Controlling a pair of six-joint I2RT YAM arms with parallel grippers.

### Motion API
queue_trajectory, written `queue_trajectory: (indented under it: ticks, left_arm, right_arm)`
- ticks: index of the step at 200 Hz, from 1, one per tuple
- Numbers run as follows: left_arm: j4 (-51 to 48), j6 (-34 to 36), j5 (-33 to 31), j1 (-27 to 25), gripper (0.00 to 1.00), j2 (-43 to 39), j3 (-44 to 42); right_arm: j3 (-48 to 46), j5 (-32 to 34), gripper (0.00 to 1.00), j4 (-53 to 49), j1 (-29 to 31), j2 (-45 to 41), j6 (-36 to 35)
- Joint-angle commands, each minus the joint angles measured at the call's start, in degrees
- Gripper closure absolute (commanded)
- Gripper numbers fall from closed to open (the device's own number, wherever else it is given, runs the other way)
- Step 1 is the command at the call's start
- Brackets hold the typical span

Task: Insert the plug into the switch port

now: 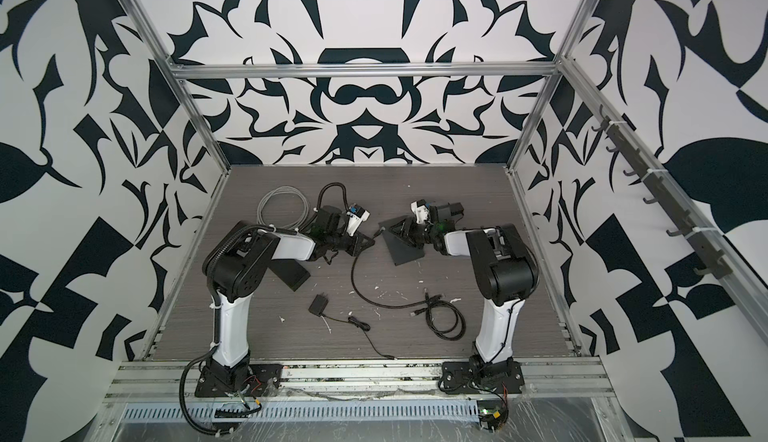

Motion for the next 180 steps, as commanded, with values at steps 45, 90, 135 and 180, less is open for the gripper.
queue_trajectory:
  ticks: [45,90,135,180]
  left_arm:
    - [-14.13,7.54,-2.82,0.55,0.98,-1.72,3.3]
    - [-17.3,8.41,-3.44,0.55,0.98,-0.7,4.75]
    - [-16.45,9.07,-3.43,0.9,0.99,-3.03,3.33]
    - [-20.77,11.11,-4.21,0.86,0.99,-2.49,5.6]
  right_arm:
    - [4.74,17.07,0.5,-20.12,-0.05,-7.35,-18.21]
    - [6.94,25.9,0.46,-21.79,0.91,-6.32,-24.72]
    - [12.37,29.31,0.45,-24.6,3.47,-1.62,-29.11]
    - [15.97,32.74,0.44,-26.78,5.23,2.17,-30.65]
